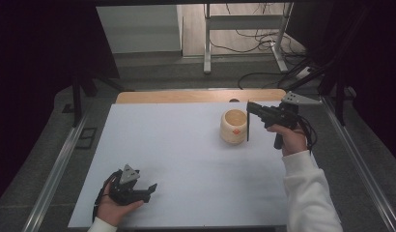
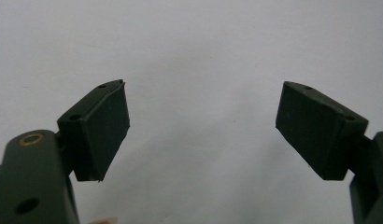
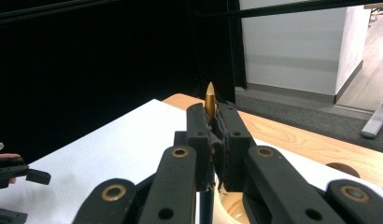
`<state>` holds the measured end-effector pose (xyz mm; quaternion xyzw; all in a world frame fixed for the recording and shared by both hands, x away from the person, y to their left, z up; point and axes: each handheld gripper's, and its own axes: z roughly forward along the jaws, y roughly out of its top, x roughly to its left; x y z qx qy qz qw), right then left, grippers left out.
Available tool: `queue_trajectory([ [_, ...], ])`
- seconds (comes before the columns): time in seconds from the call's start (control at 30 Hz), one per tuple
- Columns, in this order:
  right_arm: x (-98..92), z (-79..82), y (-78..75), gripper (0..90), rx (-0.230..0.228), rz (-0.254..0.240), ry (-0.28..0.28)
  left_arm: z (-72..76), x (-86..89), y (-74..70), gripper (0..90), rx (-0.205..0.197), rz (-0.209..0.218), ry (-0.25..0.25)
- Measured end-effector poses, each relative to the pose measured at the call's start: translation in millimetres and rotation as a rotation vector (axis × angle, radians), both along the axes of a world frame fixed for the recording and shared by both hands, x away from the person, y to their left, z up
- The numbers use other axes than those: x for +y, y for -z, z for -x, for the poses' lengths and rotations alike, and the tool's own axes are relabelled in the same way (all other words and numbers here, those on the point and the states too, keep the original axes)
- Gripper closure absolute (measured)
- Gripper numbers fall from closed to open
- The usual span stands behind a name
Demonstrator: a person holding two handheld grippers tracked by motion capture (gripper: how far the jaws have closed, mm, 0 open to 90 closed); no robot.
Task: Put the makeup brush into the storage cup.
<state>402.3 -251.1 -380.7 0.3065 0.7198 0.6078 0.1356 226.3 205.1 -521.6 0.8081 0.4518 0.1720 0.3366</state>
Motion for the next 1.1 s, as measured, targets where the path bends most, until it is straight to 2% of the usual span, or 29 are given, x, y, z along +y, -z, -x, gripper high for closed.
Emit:
queue_trajectory([
  [0.37,-2.8,-8.1,-4.9,85.4,0.012,0.001,0.012,0.8,0.0,-1.0,18.0,-0.004,0.003,0.0],
  [0.6,-7.9,-13.4,-10.3,85.4,0.003,0.008,0.025,-0.2,-0.2,-0.2,18.0,0.0,0.003,-0.001],
  [1.1,-2.2,-33.4,-4.4,85.5,0.016,0.005,0.048,0.0,0.4,0.0,18.0,-0.003,0.011,-0.007],
])
